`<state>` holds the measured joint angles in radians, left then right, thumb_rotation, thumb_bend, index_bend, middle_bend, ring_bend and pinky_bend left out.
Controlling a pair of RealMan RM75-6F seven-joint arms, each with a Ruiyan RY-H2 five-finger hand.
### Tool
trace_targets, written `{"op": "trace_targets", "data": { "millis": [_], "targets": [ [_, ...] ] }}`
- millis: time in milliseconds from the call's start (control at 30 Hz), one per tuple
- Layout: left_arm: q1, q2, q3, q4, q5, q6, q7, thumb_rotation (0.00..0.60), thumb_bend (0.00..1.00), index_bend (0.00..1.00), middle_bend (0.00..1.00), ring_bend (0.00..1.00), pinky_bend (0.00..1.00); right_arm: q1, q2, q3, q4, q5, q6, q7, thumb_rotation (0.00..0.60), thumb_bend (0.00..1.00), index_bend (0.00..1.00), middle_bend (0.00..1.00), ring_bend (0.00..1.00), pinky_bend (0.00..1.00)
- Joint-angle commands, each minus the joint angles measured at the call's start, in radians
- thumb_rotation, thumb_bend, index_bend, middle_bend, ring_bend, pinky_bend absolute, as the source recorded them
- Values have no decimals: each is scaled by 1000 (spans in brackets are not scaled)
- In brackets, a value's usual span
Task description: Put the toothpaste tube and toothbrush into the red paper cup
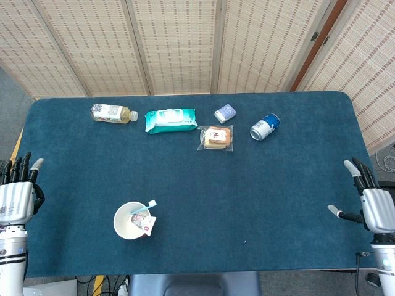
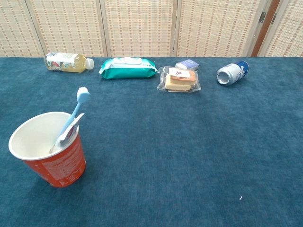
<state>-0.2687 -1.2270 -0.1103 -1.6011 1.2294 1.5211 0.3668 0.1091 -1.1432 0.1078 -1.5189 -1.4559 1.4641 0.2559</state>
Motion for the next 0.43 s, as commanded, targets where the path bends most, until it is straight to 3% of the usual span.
{"op": "trace_targets", "data": {
  "millis": [33, 433],
  "targets": [
    [9, 9, 4, -11, 6, -3, 0, 600, 830, 38, 0, 0, 0, -4, -5, -4, 0, -1, 0, 5, 600, 0, 54, 25, 26, 366],
    [26, 25, -6, -34, 3, -43, -49, 600, 829, 8, 0, 0, 0, -15, -8, -9, -4, -1, 1, 23, 600, 0, 54, 25, 26, 366]
  ]
}}
